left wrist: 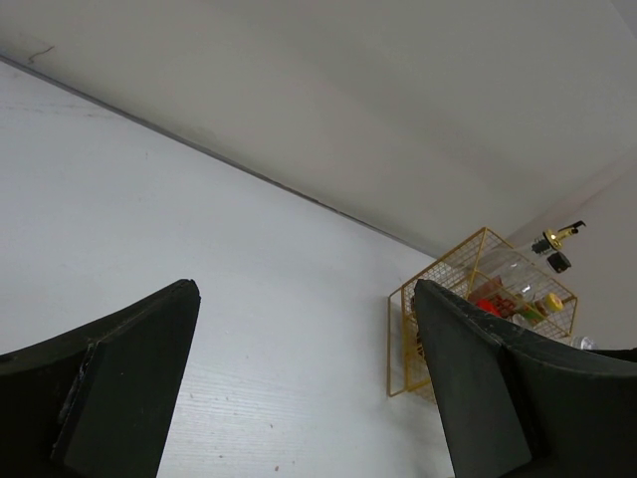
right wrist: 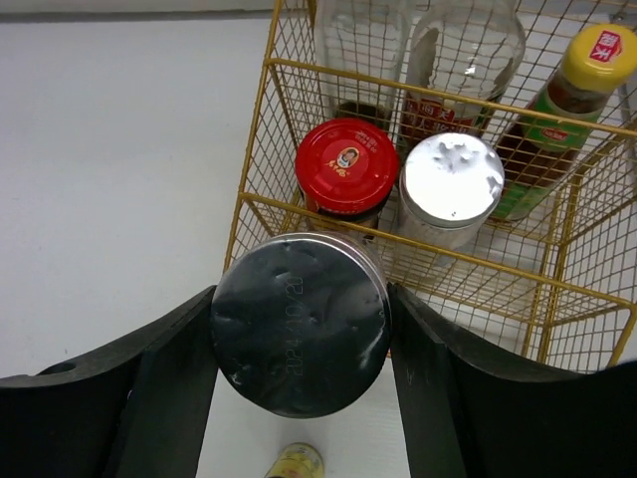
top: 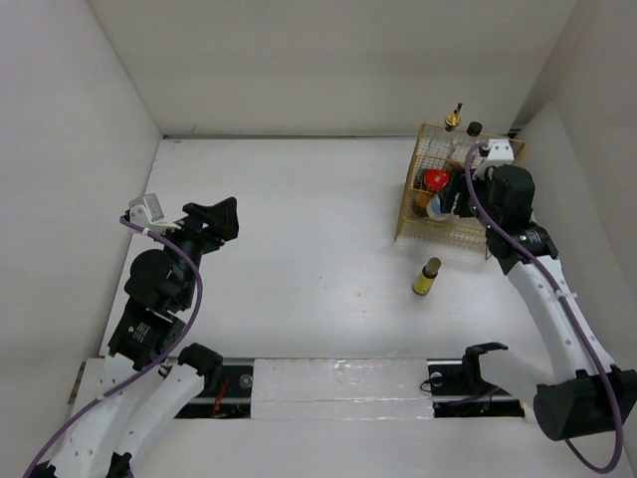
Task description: Organize the condiment bottles
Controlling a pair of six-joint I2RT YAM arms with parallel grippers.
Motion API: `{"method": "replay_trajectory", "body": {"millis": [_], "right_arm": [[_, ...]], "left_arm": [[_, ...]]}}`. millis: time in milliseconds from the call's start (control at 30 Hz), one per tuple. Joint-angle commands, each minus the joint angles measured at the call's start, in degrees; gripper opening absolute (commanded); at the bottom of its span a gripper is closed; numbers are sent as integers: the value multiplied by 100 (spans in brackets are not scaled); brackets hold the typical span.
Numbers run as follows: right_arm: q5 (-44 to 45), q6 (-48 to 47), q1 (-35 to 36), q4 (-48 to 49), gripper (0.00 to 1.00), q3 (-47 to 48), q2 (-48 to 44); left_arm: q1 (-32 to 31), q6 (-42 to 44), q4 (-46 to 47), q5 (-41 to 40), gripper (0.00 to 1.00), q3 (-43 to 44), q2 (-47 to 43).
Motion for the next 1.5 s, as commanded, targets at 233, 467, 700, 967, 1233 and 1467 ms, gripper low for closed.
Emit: {"method": "replay_trajectory", "body": {"millis": [233,467,700,967,1233,1467], "right_arm": [[-711,39,-82,962,45,-358,568],[-710,39,-82,962,58,-614,1042],[-711,39,-30,962,66,-561,1368],[-186,39,145,576,93,-350,983],[941,224,558,-407,98,-322,-799],[660,944,1042,-2043,94,-928,-1505]], "left_arm": [[-2,77,237,66,85,76,27],[-2,77,237,66,85,76,27],[-2,77,237,66,85,76,27],[-2,77,237,118,85,76,27],[-2,77,237,118,85,76,-25],[-2,77,237,188,85,76,44]]}}
